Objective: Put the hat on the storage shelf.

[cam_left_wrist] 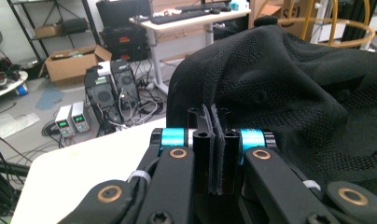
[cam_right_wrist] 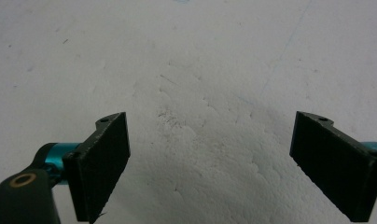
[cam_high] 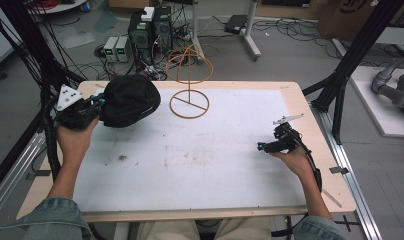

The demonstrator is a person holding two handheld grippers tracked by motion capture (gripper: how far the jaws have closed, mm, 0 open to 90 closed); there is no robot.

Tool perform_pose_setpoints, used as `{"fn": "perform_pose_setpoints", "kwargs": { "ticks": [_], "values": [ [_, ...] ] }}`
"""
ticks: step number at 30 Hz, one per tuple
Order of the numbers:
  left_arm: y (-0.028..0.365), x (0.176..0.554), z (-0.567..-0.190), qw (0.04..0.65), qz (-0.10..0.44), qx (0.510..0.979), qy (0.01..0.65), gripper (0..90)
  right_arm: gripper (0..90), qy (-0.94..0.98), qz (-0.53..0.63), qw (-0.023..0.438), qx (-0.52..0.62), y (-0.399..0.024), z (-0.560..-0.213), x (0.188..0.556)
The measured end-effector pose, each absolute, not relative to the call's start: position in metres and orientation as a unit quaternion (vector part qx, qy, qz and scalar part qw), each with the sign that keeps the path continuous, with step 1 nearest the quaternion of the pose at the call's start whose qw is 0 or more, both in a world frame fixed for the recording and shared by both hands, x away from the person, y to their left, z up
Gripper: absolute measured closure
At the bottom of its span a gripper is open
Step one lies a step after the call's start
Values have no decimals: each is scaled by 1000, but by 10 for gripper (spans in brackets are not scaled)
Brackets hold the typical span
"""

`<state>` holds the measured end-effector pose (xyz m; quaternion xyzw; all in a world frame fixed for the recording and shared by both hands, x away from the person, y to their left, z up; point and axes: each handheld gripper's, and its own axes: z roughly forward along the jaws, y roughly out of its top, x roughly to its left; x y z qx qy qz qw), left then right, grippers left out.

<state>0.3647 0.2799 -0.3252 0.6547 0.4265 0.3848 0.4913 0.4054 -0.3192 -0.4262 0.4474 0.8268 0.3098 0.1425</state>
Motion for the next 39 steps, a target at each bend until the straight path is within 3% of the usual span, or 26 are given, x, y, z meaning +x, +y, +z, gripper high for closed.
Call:
{"fn": "perform_pose_setpoints", "kwargs": {
  "ticks": [20,39],
  "values": [
    [278,385,-261,533,399,618,419,878,117,824,321,141,446,-321,-425,405],
    [253,411,-233,555,398,598,420,878,117,826,320,138,443,-320,-423,399]
  ]
}}
